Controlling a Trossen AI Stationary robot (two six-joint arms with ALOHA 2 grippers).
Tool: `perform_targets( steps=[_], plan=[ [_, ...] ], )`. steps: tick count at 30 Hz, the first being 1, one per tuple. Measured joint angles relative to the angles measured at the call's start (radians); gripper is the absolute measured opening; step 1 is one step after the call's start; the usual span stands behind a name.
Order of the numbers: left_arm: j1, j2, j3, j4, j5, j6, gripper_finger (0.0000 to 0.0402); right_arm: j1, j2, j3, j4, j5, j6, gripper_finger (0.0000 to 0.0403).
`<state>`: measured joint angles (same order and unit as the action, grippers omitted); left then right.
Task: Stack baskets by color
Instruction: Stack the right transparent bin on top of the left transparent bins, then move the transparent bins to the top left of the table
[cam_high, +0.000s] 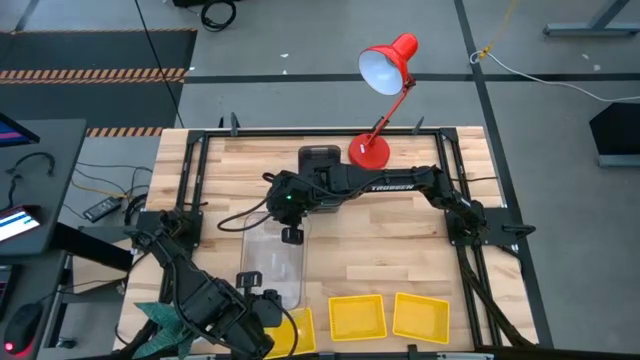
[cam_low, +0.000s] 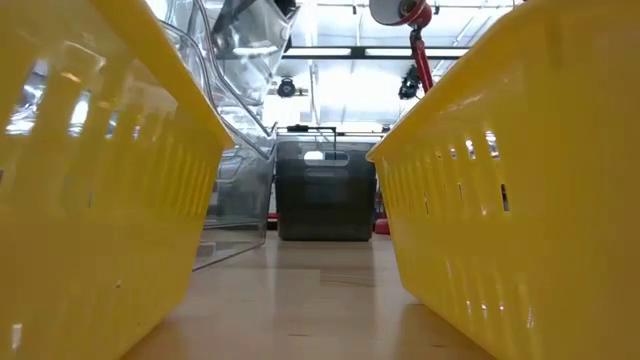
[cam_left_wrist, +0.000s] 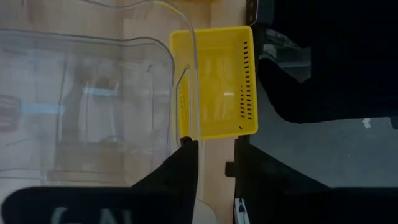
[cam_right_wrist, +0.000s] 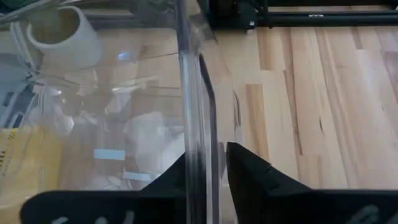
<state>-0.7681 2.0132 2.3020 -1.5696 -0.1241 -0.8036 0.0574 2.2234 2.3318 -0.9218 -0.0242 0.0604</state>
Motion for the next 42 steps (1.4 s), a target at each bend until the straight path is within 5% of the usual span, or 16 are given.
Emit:
perform_targets(
  steps=[20,30,42],
  plan=[
    [0.02,-0.007,0.0,-0.001,-0.033,0.038,0.0108,-0.038,-0.001,-0.03,-0.041,-0.029,0.045,0.0086],
    [0.019,-0.007,0.0,-0.001,-0.087,0.041,0.0127,-0.086,-0.002,-0.167,0.091,-0.157,0.055,0.0148],
    [0.026,-0.007,0.0,-0.001,-0.167,0.114,0.0143,-0.191,-0.053,-0.142,-0.042,-0.183,-0.026,0.0221]
  ],
)
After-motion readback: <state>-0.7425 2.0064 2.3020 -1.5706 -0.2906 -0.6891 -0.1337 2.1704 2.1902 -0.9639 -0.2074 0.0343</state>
